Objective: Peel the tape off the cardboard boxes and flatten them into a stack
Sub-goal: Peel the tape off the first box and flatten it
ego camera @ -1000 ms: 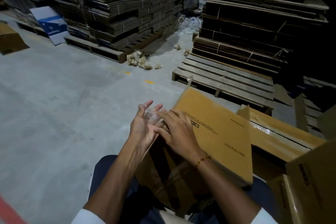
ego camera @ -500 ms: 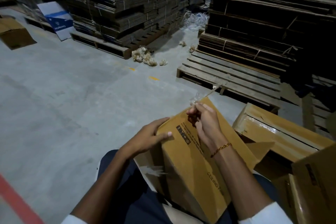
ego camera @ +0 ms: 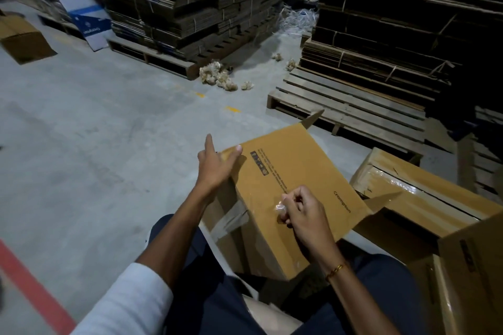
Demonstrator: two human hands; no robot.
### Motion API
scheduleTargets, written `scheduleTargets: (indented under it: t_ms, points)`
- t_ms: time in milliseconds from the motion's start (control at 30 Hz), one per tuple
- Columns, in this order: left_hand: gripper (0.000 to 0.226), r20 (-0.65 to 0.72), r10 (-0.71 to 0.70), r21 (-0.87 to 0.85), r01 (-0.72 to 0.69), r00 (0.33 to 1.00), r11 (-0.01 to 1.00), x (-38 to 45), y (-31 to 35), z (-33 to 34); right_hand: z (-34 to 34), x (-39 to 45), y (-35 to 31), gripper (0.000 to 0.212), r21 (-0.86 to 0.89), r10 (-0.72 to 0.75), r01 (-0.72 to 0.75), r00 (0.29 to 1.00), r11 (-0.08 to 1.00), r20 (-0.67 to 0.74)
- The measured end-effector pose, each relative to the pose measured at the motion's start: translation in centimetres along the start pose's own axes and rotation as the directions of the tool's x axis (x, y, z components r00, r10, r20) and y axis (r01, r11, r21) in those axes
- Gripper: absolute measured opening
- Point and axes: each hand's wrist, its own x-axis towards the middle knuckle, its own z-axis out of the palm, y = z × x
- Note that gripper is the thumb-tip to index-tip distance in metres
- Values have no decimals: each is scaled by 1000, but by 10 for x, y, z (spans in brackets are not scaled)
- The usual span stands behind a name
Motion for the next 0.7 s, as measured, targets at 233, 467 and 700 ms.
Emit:
scheduleTargets:
  t_ms: [233,467,700]
  points:
    - [111,120,102,-67,-95,987,993,-53,-31,25,12,7,0,16,-59,-42,45,997,997,62]
    - [113,49,159,165,-165,986,972,-87,-47,36,16,11,0,14,5,7,-7,992,1000,124]
    - [60,-40,281,300,-257,959,919,-90,-44,21,31,20,-3,15,6,-9,8,993,1000,114]
